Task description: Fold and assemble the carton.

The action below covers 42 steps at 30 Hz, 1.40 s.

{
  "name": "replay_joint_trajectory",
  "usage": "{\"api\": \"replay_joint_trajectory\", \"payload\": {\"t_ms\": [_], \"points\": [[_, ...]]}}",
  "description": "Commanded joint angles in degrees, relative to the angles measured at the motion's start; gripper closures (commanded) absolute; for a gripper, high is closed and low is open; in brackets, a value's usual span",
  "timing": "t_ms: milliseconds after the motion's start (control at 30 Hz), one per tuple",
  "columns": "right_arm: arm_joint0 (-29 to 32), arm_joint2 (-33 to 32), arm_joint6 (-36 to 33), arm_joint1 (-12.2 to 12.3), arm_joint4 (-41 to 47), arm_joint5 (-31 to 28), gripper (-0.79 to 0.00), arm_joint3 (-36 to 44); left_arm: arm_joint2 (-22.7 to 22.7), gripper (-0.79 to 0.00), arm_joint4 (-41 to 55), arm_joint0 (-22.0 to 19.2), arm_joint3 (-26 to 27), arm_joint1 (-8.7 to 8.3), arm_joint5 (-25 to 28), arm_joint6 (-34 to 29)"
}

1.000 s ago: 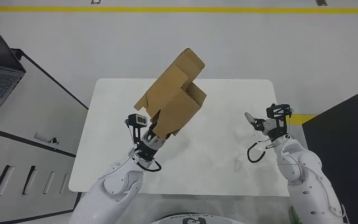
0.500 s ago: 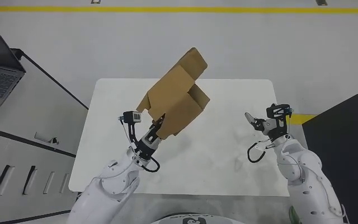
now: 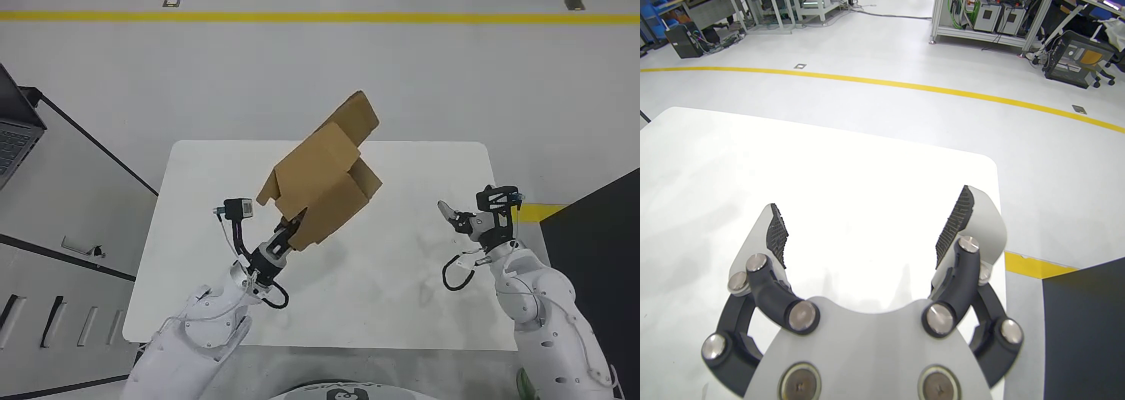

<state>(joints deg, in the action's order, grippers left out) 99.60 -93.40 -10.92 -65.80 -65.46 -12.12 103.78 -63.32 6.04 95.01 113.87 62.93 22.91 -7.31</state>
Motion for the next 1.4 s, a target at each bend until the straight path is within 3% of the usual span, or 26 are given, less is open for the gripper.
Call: {"api": "replay_joint_trajectory", "payload": {"t_ms": [0, 133, 333, 467, 667, 767, 1000, 1133, 1367], "points": [[0.0, 0.0, 0.0, 0.0, 0.0, 0.0, -0.785, 0.0, 0.0, 0.0, 1.2, -0.4, -0.1, 0.07, -2.5, -0.6], [-0.6, -0.5, -0.1, 0.1, 2.8, -3.5, -0.785, -0.1, -0.2, 0.0, 1.4, -1.0, -0.9, 0.21, -8.1, -1.2], [-4.9, -6.0, -8.3, 1.6, 14.7, -22.8, -0.785, -1.4, -0.4, 0.0, 1.4, -1.4, -1.4, 0.45, -11.4, -1.4], [-9.6, -7.5, -19.0, 3.0, 25.2, -34.0, -0.785, -4.0, -0.4, 0.0, 2.2, -1.6, -1.6, 0.52, -13.1, -2.8], [-10.6, -8.2, -20.5, 3.2, 26.2, -34.4, -0.785, -4.2, -0.4, 0.0, 2.2, -1.6, -1.6, 0.52, -13.1, -2.8], [-9.9, -7.0, -19.8, 3.2, 28.9, -34.6, -0.785, -5.1, -0.5, 0.0, 5.2, -1.7, -2.1, 0.69, -15.7, -3.1], [-16.8, -4.0, -36.1, 5.3, 48.7, -40.5, -0.785, -8.4, -0.8, 0.0, 9.3, -2.4, -2.2, 0.92, -21.3, -5.7], [-22.1, -0.8, -44.7, 7.0, 57.8, -36.6, -0.785, -7.9, -0.9, 0.0, 8.8, -1.8, -1.9, 0.93, -21.9, -6.3], [-30.0, 9.6, -50.8, 10.8, 68.7, -30.4, -0.785, -8.6, -1.3, 0.0, 8.1, -0.3, -1.3, 0.93, -23.1, -6.5]]}}
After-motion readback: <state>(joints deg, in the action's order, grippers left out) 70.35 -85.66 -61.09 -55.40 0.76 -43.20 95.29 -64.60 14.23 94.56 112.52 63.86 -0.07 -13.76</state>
